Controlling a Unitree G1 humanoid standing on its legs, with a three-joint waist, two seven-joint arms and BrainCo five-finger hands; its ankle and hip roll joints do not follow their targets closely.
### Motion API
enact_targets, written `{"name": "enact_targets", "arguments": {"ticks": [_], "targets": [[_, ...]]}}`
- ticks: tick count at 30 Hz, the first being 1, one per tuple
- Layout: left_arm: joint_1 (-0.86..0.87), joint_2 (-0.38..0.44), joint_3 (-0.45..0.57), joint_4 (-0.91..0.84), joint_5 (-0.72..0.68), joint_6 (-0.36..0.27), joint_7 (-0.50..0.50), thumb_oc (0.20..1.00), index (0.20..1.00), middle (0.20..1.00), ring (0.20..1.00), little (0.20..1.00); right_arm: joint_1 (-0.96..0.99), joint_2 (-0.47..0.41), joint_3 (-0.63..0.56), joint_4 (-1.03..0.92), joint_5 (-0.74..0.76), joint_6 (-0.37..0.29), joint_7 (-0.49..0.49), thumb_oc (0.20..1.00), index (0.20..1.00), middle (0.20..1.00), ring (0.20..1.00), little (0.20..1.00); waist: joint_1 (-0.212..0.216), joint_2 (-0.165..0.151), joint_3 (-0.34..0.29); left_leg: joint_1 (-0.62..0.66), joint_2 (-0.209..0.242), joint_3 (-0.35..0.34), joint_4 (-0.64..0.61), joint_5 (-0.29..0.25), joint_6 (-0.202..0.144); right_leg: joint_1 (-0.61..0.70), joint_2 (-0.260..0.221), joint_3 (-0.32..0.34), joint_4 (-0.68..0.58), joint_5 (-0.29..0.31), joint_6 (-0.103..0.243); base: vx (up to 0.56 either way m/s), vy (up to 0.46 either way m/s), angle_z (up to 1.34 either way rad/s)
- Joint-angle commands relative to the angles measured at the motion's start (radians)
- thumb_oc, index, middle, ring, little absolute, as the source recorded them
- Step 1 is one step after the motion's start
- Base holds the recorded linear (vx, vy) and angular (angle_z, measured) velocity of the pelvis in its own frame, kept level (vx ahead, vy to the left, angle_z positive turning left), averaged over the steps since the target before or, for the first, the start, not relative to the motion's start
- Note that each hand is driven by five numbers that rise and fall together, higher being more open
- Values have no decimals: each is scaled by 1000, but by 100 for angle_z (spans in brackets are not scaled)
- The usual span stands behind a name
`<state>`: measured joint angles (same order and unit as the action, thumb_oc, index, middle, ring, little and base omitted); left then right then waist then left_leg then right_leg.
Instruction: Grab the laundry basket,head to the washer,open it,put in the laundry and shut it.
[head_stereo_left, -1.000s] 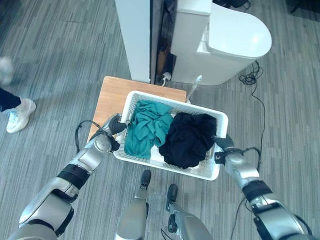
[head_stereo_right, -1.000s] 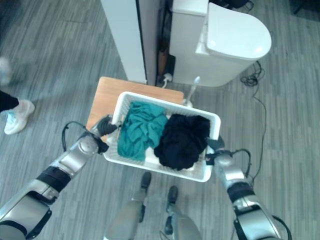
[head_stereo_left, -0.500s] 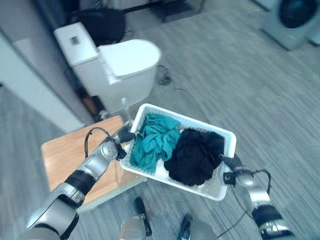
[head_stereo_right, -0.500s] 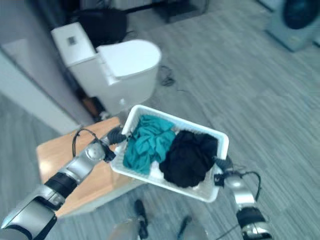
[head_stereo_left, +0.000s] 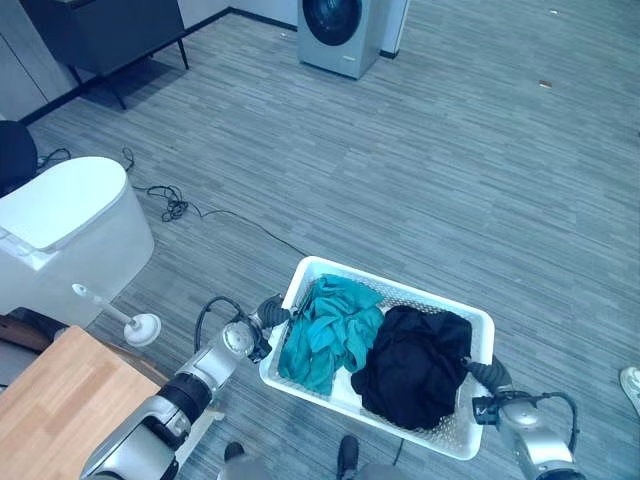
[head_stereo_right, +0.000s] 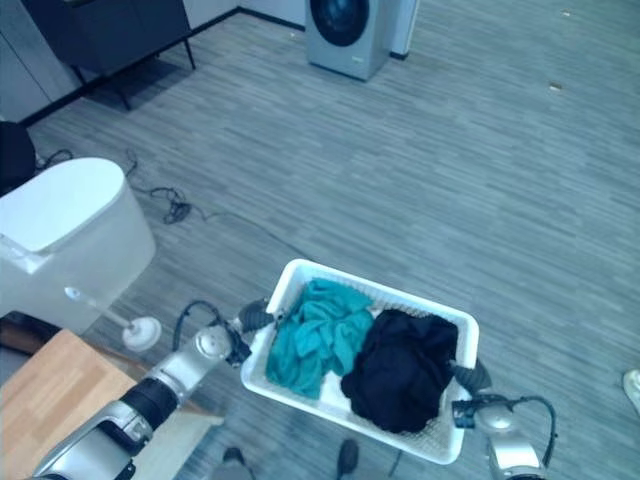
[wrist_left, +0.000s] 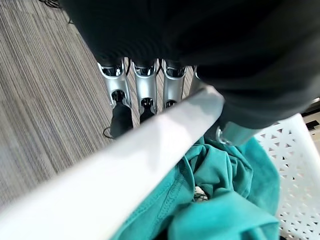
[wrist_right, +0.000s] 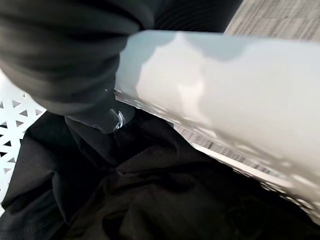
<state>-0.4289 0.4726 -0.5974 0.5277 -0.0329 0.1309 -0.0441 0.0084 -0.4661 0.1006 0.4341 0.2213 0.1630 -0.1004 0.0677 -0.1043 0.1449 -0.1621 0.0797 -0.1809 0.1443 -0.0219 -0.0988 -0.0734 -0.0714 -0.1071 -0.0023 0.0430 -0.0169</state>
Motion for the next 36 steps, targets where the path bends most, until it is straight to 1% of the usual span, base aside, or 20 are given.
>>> {"name": "enact_targets", "arguments": {"ticks": [1,4,5,12,19,22,23,24,25,26,27,28,29,30,31,32,33,34,35,36], "targets": [[-105,23,86,-16,-40,-56,54,200,200,200,200,200,-76,-53,1,-67,40,-79,87,200,200,200,200,200,42,55,12,-53,-81,67,-29,60,76,80,28,-38,31,-100,93,15,-14,-76],[-105,18,81,-4,-45,-51,60,200,200,200,200,200,-85,-45,13,-65,49,-76,85,200,200,200,200,200,37,60,6,-40,-74,85,-26,65,76,85,37,-22,22,-100,87,17,13,-33],[-115,11,72,10,-43,-49,63,200,200,200,200,200,-84,-35,19,-70,65,-78,87,200,200,200,200,200,27,64,-3,-27,-74,90,-36,66,78,96,39,-23,17,-105,82,36,25,-22],[-119,11,70,-4,-38,-53,67,200,200,200,200,200,-86,-32,32,-91,77,-86,95,200,200,200,200,200,15,73,-23,29,-76,109,-89,67,90,119,42,-12,-5,-99,83,24,24,-7],[-129,13,63,12,-38,-49,66,200,200,200,200,200,-72,-34,17,-115,85,-88,93,200,200,200,200,200,3,75,-21,39,-67,113,-125,88,86,117,50,-10,-19,-96,81,0,-29,2],[-158,16,63,28,-41,-47,74,200,200,200,200,200,-49,-51,2,-141,93,-84,98,200,200,200,200,200,-11,59,-2,11,-52,109,-45,72,68,119,70,7,-4,-108,64,18,-120,6],[-159,16,62,28,-41,-47,74,200,200,200,200,200,-49,-52,2,-142,93,-83,98,200,200,200,200,200,-11,60,-1,7,-51,109,-36,67,67,118,71,7,-2,-109,63,35,-205,5],[-174,15,67,36,-37,-50,76,200,200,200,200,200,-35,-68,-7,-154,97,-86,94,200,200,200,200,200,-13,45,23,-36,-32,121,96,65,56,137,87,20,8,-117,47,22,-217,5],[-183,15,71,35,-35,-51,79,200,200,200,200,200,-30,-77,-14,-164,99,-85,94,200,200,200,200,200,-13,40,39,-83,-22,124,201,85,57,144,94,26,13,-118,38,17,-213,19],[-184,15,71,35,-35,-50,79,200,200,200,200,200,-30,-77,-15,-165,99,-84,94,200,200,200,200,200,-14,43,39,-94,-19,121,219,78,56,142,98,25,13,-118,38,70,-153,23],[-186,19,84,35,-28,-51,91,200,200,200,200,200,-35,-98,-10,-171,111,-87,95,200,200,200,200,200,-3,39,53,-160,-13,128,364,87,80,159,108,29,21,-132,24,121,-109,12],[-189,22,84,31,-28,-53,93,200,200,200,200,200,-42,-103,-6,-173,114,-85,92,200,200,200,200,200,2,38,57,-184,-12,135,378,92,87,167,108,21,23,-144,22,186,-118,-2],[-195,33,91,28,-30,-54,98,200,200,200,200,200,-44,-109,-10,-178,119,-83,89,200,200,200,200,200,8,39,58,-217,-13,143,361,85,86,176,110,19,22,-157,23,212,-26,-9],[-195,40,97,23,-30,-55,99,200,200,200,200,200,-41,-110,-12,-188,125,-83,91,200,200,200,200,200,15,36,55,-232,-20,151,306,75,87,185,109,21,20,-167,29,283,21,-8],[-193,47,105,19,-30,-58,101,200,200,200,200,200,-40,-110,-15,-201,130,-89,92,200,200,200,200,200,23,42,56,-252,-19,155,233,92,82,198,118,22,16,-178,33,362,49,-6],[-191,54,110,17,-32,-62,103,200,200,200,200,200,-40,-109,-11,-207,130,-91,95,200,200,200,200,200,37,46,54,-264,-18,159,139,127,72,216,122,26,11,-191,36,263,38,0],[-190,54,110,17,-32,-62,103,200,200,200,200,200,-40,-110,-11,-206,130,-92,96,200,200,200,200,200,38,42,54,-254,-21,163,121,136,72,217,117,27,10,-190,36,256,32,5],[-190,61,110,15,-33,-64,102,200,200,200,200,200,-42,-107,-5,-206,132,-96,97,200,200,200,200,200,49,43,51,-252,-24,166,43,156,66,229,118,28,9,-202,37,404,68,4],[-177,77,119,9,-35,-71,102,200,200,200,200,200,-57,-95,8,-196,141,-107,94,200,200,200,200,200,73,40,50,-293,-38,183,-42,172,58,267,116,37,16,-238,38,534,106,-3],[-167,82,126,-10,-33,-69,98,200,200,200,200,200,-63,-83,14,-195,134,-106,96,200,200,200,200,200,85,36,48,-304,-41,195,-45,186,55,283,114,45,23,-248,37,635,156,-9]]}}
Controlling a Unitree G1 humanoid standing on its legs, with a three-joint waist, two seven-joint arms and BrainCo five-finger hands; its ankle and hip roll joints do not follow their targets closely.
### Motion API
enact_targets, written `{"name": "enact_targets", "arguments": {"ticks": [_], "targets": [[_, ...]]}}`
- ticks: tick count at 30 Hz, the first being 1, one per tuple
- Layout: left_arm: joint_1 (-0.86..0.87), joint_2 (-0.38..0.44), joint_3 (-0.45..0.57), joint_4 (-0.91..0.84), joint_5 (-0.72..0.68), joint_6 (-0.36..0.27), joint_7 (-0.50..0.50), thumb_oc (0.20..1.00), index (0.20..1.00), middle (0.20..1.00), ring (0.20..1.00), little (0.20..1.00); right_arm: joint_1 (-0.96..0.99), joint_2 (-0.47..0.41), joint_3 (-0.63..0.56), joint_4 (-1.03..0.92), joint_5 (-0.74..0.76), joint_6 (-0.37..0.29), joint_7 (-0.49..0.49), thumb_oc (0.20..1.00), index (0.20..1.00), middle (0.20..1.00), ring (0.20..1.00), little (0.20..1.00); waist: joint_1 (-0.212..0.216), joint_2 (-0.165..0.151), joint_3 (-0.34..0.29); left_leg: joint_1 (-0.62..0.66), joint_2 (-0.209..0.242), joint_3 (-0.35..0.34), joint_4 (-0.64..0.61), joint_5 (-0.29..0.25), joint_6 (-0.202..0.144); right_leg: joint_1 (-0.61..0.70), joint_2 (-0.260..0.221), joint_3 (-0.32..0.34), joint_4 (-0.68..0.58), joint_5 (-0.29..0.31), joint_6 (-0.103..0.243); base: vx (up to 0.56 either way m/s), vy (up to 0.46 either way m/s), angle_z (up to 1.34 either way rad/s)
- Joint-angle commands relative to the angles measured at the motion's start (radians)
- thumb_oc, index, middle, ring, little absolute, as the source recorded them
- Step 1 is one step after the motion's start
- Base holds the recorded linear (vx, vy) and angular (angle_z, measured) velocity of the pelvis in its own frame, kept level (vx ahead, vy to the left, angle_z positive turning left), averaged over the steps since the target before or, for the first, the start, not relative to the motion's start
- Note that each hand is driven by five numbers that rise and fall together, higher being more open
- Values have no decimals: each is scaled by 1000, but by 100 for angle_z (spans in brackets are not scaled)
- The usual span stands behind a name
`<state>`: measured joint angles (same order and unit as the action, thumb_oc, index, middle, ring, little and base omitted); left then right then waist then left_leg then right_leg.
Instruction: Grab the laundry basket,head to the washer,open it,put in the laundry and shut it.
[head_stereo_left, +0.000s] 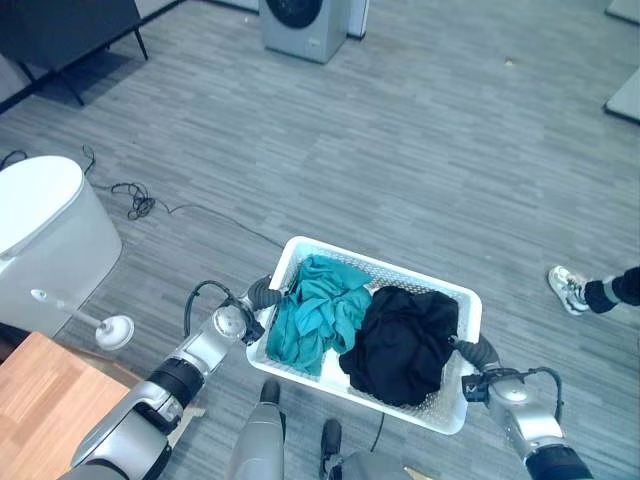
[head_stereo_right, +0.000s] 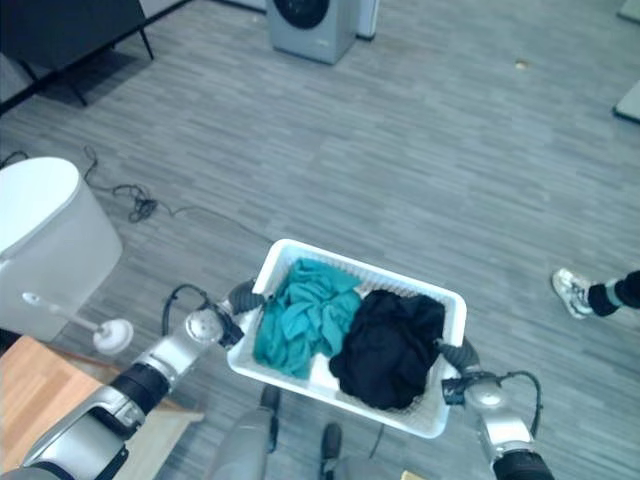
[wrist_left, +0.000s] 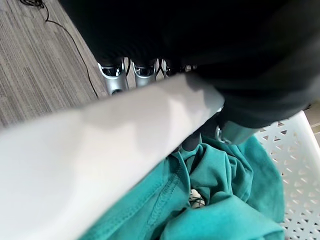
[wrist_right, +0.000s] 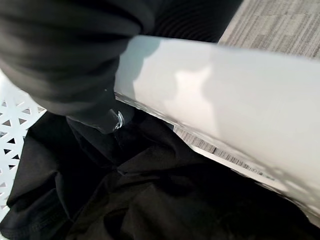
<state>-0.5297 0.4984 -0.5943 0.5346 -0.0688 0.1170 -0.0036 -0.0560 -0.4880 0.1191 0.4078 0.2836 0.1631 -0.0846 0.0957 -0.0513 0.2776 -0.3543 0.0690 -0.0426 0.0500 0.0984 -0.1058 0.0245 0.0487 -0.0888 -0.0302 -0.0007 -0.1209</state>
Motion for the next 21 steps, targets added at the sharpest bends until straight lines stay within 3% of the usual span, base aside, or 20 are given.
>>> {"name": "enact_targets", "arguments": {"ticks": [1,2,4,5,6,7,8,10,12,14,15,16,18,19,20,21], "targets": [[-41,74,148,-33,6,-51,54,200,200,200,200,200,-5,-37,8,-167,76,-101,91,200,200,200,200,200,75,-23,-99,-85,-34,52,43,66,71,205,-10,43,62,-222,146,577,164,-34],[-18,80,161,-47,10,-51,51,200,200,200,200,200,-5,-19,14,-168,74,-100,99,200,200,200,200,200,88,-28,-115,-76,-35,48,60,83,80,223,-16,55,74,-221,153,644,195,-63],[19,89,177,-63,20,-53,44,200,200,200,200,200,4,11,24,-167,61,-96,114,200,200,200,200,200,97,-60,-141,-75,-60,67,123,57,102,218,-65,59,152,-172,187,571,192,-65],[40,91,188,-62,25,-52,41,200,200,200,200,200,0,33,31,-158,61,-100,121,200,200,200,200,200,105,-79,-152,-55,-80,76,138,33,120,203,-86,66,217,-93,216,683,241,-58],[88,103,212,-83,23,-51,32,200,200,200,200,200,-7,59,38,-144,53,-97,134,200,200,200,200,200,106,-93,-157,2,-111,88,144,-23,154,154,-114,76,364,46,263,522,182,-65],[89,104,213,-84,24,-51,31,200,200,200,200,200,-8,59,39,-144,53,-97,134,200,200,200,200,200,107,-91,-159,1,-107,89,141,-19,154,151,-111,79,364,49,263,468,182,-38],[110,104,225,-97,23,-53,28,200,200,200,200,200,-12,65,41,-138,44,-96,139,200,200,200,200,200,103,-92,-156,24,-120,93,143,-43,171,129,-120,84,448,128,293,286,138,-12],[146,113,252,-114,16,-52,29,200,200,200,200,200,-27,73,47,-131,22,-96,144,200,200,200,200,200,85,-62,-149,100,-112,100,120,-81,201,43,-141,59,606,205,305,411,219,0],[146,116,266,-123,15,-44,34,200,200,200,200,200,-32,76,41,-129,9,-86,142,200,200,200,200,200,54,-26,-132,188,-96,96,86,-107,211,-72,-189,-14,672,159,283,386,194,-23],[168,115,279,-126,15,-36,32,200,200,200,200,200,-18,68,17,-134,17,-84,142,200,200,200,200,200,-5,1,-121,287,-105,73,47,-136,203,-192,-172,-77,552,37,250,495,99,17],[169,114,280,-127,15,-36,32,200,200,200,200,200,-16,67,18,-134,17,-84,142,200,200,200,200,200,-9,3,-121,292,-104,68,44,-139,201,-186,-171,-82,550,33,249,479,-7,45],[170,109,277,-118,23,-32,30,200,200,200,200,200,-13,59,3,-133,23,-85,141,200,200,200,200,200,-33,2,-114,340,-114,59,28,-169,191,-220,-165,-103,441,7,246,309,-74,46],[176,105,281,-114,27,-29,28,200,200,200,200,200,-2,50,-11,-138,29,-83,136,200,200,200,200,200,-55,-7,-111,377,-123,45,26,-200,171,-218,-155,-114,235,21,250,447,-124,63],[165,93,279,-96,40,-30,33,200,200,200,200,200,4,47,-21,-137,38,-86,130,200,200,200,200,200,-74,-9,-105,414,-122,28,25,-233,161,-255,-141,-87,141,50,263,656,-193,69],[145,85,279,-84,53,-33,39,200,200,200,200,200,23,41,-43,-148,45,-84,128,200,200,200,200,200,-104,-12,-101,454,-123,-6,27,-263,149,-320,-145,-11,18,110,291,524,-148,58],[144,82,277,-82,54,-34,40,200,200,200,200,200,25,39,-44,-149,45,-84,128,200,200,200,200,200,-101,-3,-101,457,-115,-4,29,-271,149,-311,-137,-13,5,115,292,325,-87,61]]}}
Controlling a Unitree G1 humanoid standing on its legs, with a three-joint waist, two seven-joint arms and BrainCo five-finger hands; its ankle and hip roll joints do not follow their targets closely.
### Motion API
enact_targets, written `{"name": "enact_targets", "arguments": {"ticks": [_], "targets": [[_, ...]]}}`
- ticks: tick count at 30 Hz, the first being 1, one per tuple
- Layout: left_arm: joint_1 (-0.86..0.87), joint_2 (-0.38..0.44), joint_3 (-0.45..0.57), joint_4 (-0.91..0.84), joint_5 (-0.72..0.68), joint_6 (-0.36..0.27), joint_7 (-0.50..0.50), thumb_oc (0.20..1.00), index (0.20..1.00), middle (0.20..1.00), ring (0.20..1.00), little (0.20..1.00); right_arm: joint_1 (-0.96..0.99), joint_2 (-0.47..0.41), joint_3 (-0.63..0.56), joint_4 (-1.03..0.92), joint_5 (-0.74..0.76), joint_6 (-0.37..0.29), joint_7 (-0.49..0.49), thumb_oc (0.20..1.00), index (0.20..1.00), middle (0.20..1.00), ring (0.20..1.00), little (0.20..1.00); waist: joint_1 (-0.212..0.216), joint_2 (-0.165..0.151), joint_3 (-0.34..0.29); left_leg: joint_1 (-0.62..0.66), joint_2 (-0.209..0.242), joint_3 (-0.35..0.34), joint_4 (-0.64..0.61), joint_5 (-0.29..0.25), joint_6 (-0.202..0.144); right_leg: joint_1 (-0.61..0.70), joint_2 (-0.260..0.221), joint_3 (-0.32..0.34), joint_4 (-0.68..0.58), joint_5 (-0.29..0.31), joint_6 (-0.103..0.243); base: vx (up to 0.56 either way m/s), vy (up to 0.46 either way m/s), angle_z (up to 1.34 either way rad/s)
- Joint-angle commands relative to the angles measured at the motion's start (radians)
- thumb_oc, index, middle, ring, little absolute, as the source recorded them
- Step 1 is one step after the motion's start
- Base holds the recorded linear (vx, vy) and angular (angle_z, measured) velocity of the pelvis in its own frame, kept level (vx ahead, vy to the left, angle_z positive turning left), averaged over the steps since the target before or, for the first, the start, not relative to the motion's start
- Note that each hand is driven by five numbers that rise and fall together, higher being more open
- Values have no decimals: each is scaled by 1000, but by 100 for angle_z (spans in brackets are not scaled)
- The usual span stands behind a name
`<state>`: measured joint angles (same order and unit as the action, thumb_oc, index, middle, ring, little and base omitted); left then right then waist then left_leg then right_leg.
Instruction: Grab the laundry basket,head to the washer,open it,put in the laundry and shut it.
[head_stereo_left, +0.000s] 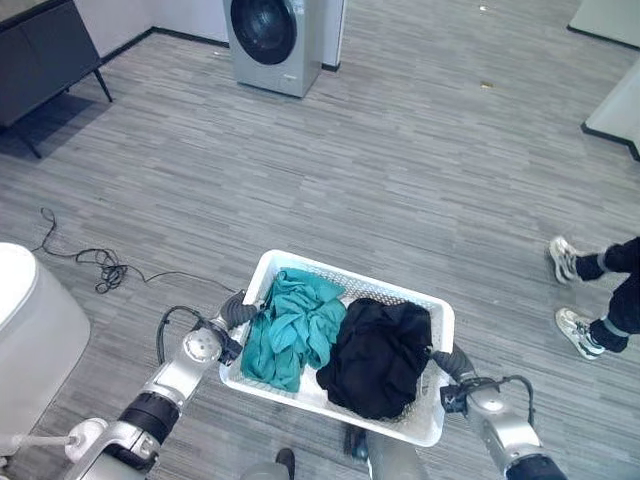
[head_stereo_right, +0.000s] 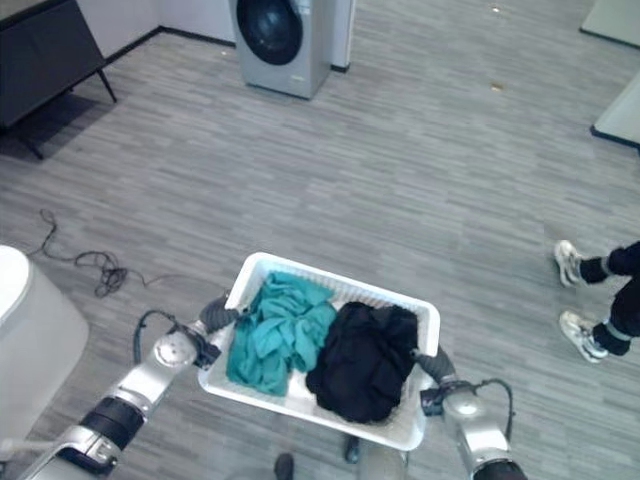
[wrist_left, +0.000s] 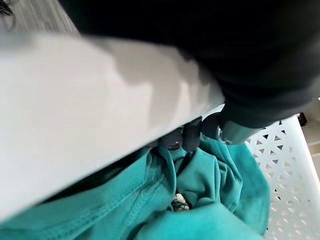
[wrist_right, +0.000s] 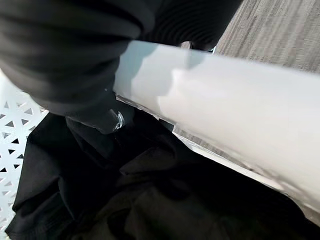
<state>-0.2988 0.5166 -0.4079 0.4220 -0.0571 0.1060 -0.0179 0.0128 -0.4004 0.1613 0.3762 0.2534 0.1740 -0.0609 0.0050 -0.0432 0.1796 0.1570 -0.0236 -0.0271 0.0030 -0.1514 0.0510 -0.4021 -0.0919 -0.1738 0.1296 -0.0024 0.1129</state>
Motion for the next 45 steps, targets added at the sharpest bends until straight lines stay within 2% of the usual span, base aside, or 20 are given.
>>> {"name": "enact_targets", "arguments": {"ticks": [1,3,5,7,8,10,11,12,16,17,20,21,25,29,33,36,38,41,43,45], "targets": [[-88,63,90,31,42,-23,54,200,200,200,200,200,-43,-49,-87,-118,75,-94,104,200,200,200,200,200,-9,-9,-2,-52,-20,-19,77,-24,-9,119,6,72,-159,118,58,290,-91,56],[-110,41,74,46,64,-28,59,200,200,200,200,200,8,-49,-113,-143,88,-94,117,200,200,200,200,200,-42,0,-16,38,1,-57,71,-70,-26,79,-12,97,-201,164,77,585,-215,61],[-108,34,71,49,71,-30,57,200,200,200,200,200,26,-48,-121,-148,88,-92,120,200,200,200,200,200,-50,-3,-28,67,9,-65,72,-75,-33,98,-8,99,-186,191,71,512,-250,68],[-92,25,77,48,75,-32,54,200,200,200,200,200,49,-58,-134,-151,90,-93,127,200,200,200,200,200,-60,4,-63,105,56,-57,118,-54,-60,126,9,71,-136,208,56,540,-309,39],[-79,22,84,44,70,-36,53,200,200,200,200,200,50,-60,-135,-150,92,-92,128,200,200,200,200,200,-59,10,-77,98,78,-45,169,-13,-74,151,24,59,-123,197,46,289,-228,0],[-77,18,76,45,56,-36,50,200,200,200,200,200,52,-71,-142,-142,103,-96,117,200,200,200,200,200,-65,16,-81,1,154,-18,455,163,-98,216,64,56,-101,166,-6,399,-406,1],[-81,28,78,41,46,-32,52,200,200,200,200,200,49,-76,-143,-137,110,-99,104,200,200,200,200,200,-58,-6,-81,-65,179,8,585,249,-92,257,67,51,-112,149,-35,402,-586,4],[-88,33,84,32,21,-37,61,200,200,200,200,200,28,-87,-130,-128,116,-110,78,200,200,200,200,200,-35,-20,-66,-171,216,39,772,282,-76,317,99,50,-140,118,-79,254,-441,5],[-106,31,81,21,2,-43,67,200,200,200,200,200,13,-94,-119,-125,111,-112,58,200,200,200,200,200,-3,-22,-49,-261,253,90,824,254,-70,365,121,55,-150,85,-97,201,-218,-30],[-127,17,74,25,-4,-48,67,200,200,200,200,200,4,-97,-113,-129,105,-111,54,200,200,200,200,200,27,-34,-30,-352,249,134,759,215,-78,418,111,48,-162,61,-93,172,-70,5],[-143,7,64,26,-2,-51,66,200,200,200,200,200,2,-99,-107,-135,97,-110,57,200,200,200,200,200,47,-35,-21,-384,232,167,617,207,-90,442,107,42,-166,49,-82,234,-24,-16],[-170,-7,46,51,0,-55,74,200,200,200,200,200,-11,-95,-93,-132,93,-112,59,200,200,200,200,200,70,-45,-15,-403,194,198,406,221,-85,468,96,32,-168,31,-71,315,30,-36],[-172,-4,38,58,0,-58,74,200,200,200,200,200,-32,-82,-69,-124,84,-124,59,200,200,200,200,200,122,-12,-20,-421,96,134,48,318,-98,540,132,43,-160,-22,-67,363,39,-10],[-156,8,46,57,-5,-55,71,200,200,200,200,200,-87,-49,-27,-92,87,-128,58,200,200,200,200,200,165,4,-21,-454,57,74,-53,358,-108,601,161,85,-138,-87,-88,354,33,-48],[-140,23,59,52,-1,-51,71,200,200,200,200,200,-97,-27,-7,-86,90,-124,64,200,200,200,200,200,178,6,-46,-419,79,119,-51,385,-90,648,158,107,-125,-138,-89,393,137,-37],[-130,34,69,48,0,-54,69,200,200,200,200,200,-99,-9,0,-76,94,-124,72,200,200,200,200,200,187,-21,-78,-425,70,132,10,372,-71,671,124,110,-99,-157,-74,396,182,-29],[-130,46,68,47,-4,-56,69,200,200,200,200,200,-101,2,0,-68,94,-125,78,200,200,200,200,200,190,-55,-92,-435,52,155,72,321,-54,666,86,108,-49,-124,-48,437,222,-27],[-131,62,79,32,-12,-55,80,200,200,200,200,200,-109,13,3,-57,86,-125,84,200,200,200,200,200,188,-90,-105,-406,15,166,106,245,-15,608,40,110,116,10,21,350,217,16],[-122,70,88,13,-16,-54,83,200,200,200,200,200,-124,18,6,-59,78,-123,90,200,200,200,200,200,178,-88,-96,-372,9,162,108,210,13,533,43,126,288,124,72,274,191,-6],[-125,73,87,9,-16,-54,84,200,200,200,200,200,-128,20,5,-61,73,-124,88,200,200,200,200,200,169,-81,-88,-352,13,160,108,194,20,505,51,124,355,149,86,224,134,3]]}}
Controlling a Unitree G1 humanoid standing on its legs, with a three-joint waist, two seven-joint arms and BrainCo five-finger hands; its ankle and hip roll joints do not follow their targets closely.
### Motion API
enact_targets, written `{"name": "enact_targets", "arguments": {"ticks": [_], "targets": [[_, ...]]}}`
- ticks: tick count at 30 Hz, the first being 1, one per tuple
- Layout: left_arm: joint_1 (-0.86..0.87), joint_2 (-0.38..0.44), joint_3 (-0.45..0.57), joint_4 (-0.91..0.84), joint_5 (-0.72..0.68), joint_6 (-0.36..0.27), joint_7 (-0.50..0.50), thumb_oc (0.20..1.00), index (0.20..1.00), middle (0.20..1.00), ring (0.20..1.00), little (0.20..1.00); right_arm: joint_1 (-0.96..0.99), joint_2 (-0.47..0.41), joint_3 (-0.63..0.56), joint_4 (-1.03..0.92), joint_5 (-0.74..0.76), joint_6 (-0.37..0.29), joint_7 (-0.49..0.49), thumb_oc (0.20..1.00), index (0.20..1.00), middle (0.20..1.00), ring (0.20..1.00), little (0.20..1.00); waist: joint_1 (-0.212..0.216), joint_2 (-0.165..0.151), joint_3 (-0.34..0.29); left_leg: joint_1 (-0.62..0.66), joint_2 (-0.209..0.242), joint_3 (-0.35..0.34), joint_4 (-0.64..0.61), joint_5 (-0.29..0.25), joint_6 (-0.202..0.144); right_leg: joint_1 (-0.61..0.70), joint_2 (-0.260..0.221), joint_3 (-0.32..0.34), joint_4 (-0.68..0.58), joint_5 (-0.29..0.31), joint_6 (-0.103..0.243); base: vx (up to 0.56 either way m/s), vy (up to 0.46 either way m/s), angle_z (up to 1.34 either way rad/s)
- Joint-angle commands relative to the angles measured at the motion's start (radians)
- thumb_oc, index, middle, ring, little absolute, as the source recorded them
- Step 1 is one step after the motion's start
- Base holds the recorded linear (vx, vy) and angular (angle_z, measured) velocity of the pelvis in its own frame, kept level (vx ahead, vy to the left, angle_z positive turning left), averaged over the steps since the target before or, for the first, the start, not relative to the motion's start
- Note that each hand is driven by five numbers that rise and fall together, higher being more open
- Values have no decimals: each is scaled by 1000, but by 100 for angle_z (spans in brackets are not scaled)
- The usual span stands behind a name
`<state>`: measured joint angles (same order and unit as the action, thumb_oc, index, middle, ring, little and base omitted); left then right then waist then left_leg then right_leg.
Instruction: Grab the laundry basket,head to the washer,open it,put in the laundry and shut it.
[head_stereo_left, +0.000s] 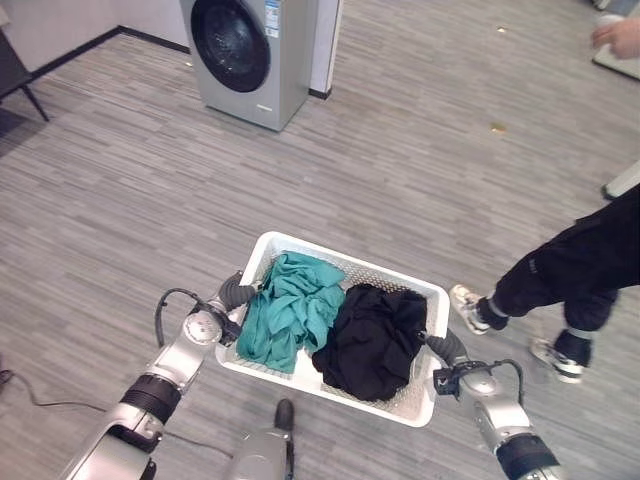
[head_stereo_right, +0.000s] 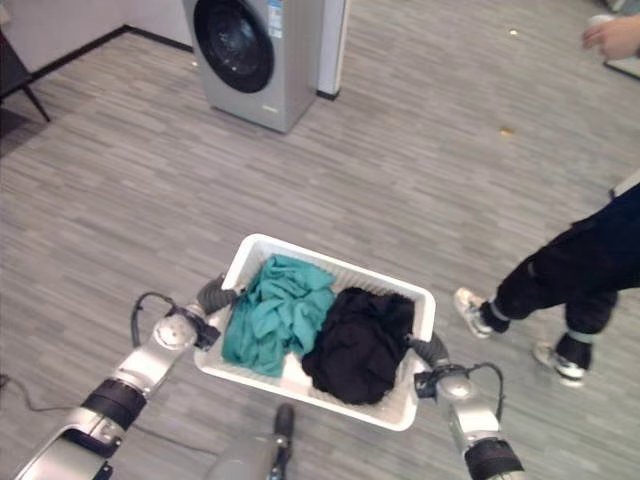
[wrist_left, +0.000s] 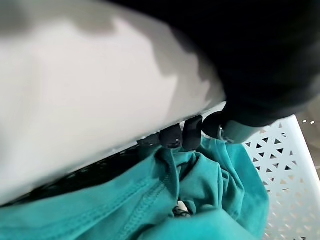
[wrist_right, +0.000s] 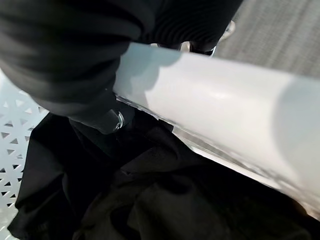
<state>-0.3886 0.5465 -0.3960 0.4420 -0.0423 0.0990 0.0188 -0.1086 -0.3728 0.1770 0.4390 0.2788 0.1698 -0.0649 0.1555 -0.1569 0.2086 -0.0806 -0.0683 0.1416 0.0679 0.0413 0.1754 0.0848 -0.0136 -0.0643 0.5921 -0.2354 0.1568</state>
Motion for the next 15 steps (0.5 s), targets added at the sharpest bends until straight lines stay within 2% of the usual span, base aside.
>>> {"name": "enact_targets", "arguments": {"ticks": [1,3,6,7,9,12,13,14,15], "targets": [[-36,46,86,-14,-32,-42,55,200,200,200,200,200,-14,6,-6,-125,33,-122,99,200,200,200,200,200,0,51,-101,-49,67,-8,40,-38,-86,-55,-57,-27,-1,392,55,273,143,11],[-30,51,99,-39,-33,-40,55,200,200,200,200,200,-8,6,-11,-128,31,-119,100,200,200,200,200,200,-14,75,-95,7,79,-18,18,-53,-85,-135,-101,-96,8,354,22,348,143,7],[-14,50,104,-49,-32,-42,47,200,200,200,200,200,0,-1,-20,-134,35,-120,103,200,200,200,200,200,-41,86,-82,67,72,-44,22,-94,-95,-173,-140,-183,-141,265,-19,320,-4,22],[-12,49,103,-45,-32,-42,45,200,200,200,200,200,2,0,-27,-135,53,-123,102,200,200,200,200,200,-46,82,-78,76,68,-53,29,-106,-100,-189,-148,-180,-215,258,-23,315,-144,48],[-11,37,97,-33,-25,-44,46,200,200,200,200,200,9,-6,-38,-132,85,-136,98,200,200,200,200,200,-70,79,-70,103,57,-93,43,-141,-116,-209,-147,-123,-382,266,-19,293,-167,48],[-26,14,86,-13,-8,-53,58,200,200,200,200,200,21,-15,-62,-128,110,-149,92,200,200,200,200,200,-98,85,-59,139,56,-131,53,-181,-129,-248,-147,-4,-521,343,10,230,-128,78],[-27,14,86,-13,-8,-54,58,200,200,200,200,200,21,-15,-62,-128,110,-149,92,200,200,200,200,200,-98,86,-58,139,57,-131,53,-182,-129,-247,-146,-4,-522,343,10,218,-144,95],[-35,7,77,-4,-2,-55,60,200,200,200,200,200,26,-18,-71,-119,126,-153,95,200,200,200,200,200,-107,86,-58,165,62,-143,50,-197,-136,-262,-155,-2,-551,374,21,205,-168,35],[-45,4,69,2,1,-55,59,200,200,200,200,200,32,-19,-77,-115,139,-156,100,200,200,200,200,200,-108,77,-67,176,59,-148,49,-209,-144,-244,-161,-9,-570,366,22,274,-237,18]]}}
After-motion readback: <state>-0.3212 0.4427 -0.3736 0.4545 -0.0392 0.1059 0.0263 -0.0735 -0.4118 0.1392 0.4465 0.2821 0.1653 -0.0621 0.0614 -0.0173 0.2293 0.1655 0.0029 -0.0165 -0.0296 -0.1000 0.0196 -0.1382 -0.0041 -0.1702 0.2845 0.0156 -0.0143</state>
